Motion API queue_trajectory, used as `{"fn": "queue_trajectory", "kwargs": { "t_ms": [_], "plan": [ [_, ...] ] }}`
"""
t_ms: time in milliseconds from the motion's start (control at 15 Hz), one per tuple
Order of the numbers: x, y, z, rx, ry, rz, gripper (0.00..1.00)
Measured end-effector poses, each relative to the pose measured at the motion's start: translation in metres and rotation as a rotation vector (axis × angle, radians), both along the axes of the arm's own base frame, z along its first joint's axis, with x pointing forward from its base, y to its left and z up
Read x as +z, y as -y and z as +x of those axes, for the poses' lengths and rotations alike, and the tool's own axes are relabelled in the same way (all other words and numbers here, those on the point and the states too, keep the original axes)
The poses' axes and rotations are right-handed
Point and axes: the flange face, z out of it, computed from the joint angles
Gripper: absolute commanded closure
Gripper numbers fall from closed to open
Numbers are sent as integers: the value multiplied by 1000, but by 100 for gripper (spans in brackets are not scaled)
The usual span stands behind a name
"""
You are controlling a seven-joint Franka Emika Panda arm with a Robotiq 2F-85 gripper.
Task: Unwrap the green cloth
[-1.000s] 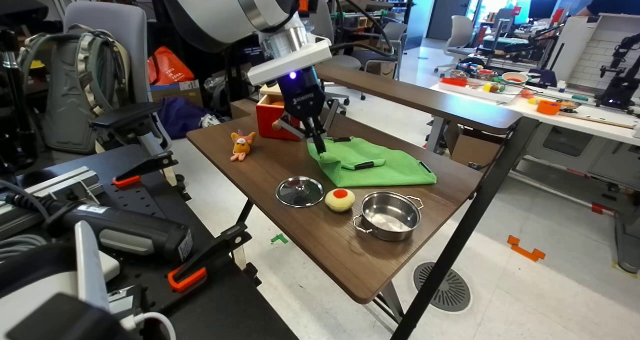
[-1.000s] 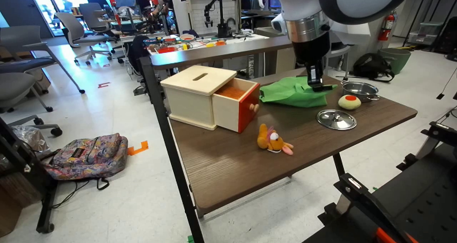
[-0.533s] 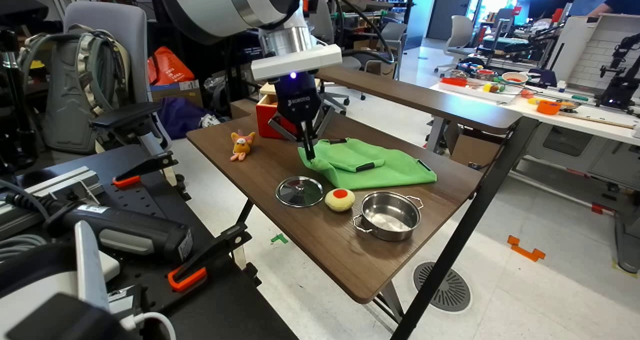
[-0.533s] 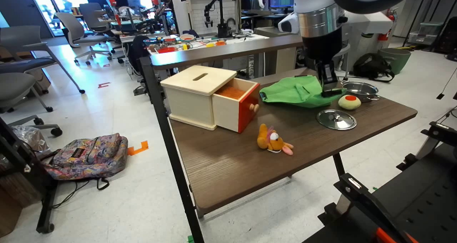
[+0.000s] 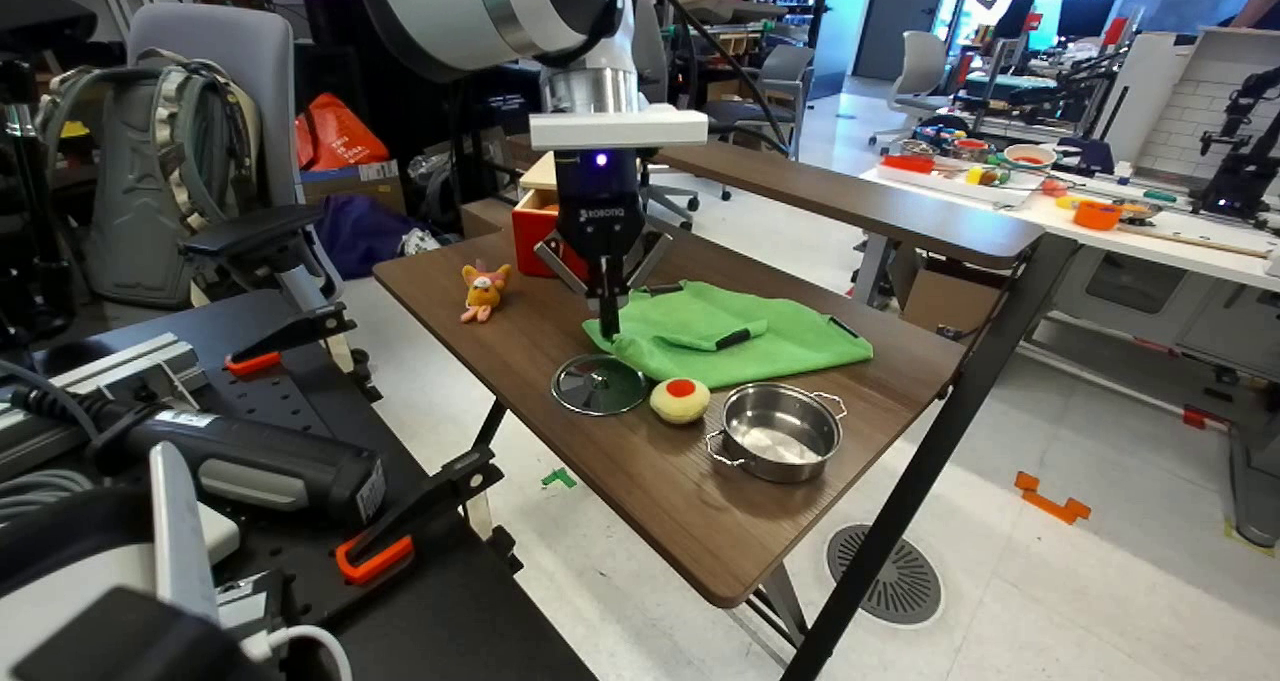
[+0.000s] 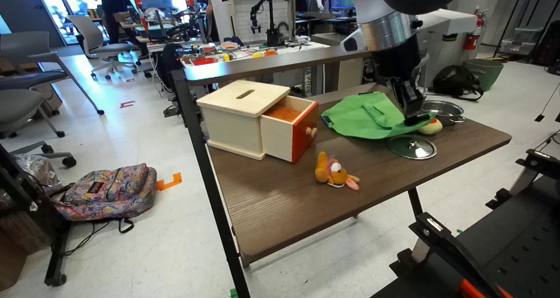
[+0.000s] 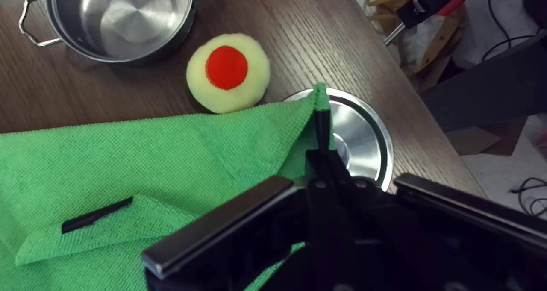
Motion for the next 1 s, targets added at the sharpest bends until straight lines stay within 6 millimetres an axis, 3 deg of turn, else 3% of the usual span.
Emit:
{"fn": "queue_trajectory", "kwargs": {
  "t_ms": [400,667,1000],
  "plan": [
    [-27,4,24,-39,-112,-72,28],
    [-34,6,39,-48,-133,-89,1],
    [-21,8,47,-59,-113,-85,0]
  ]
}}
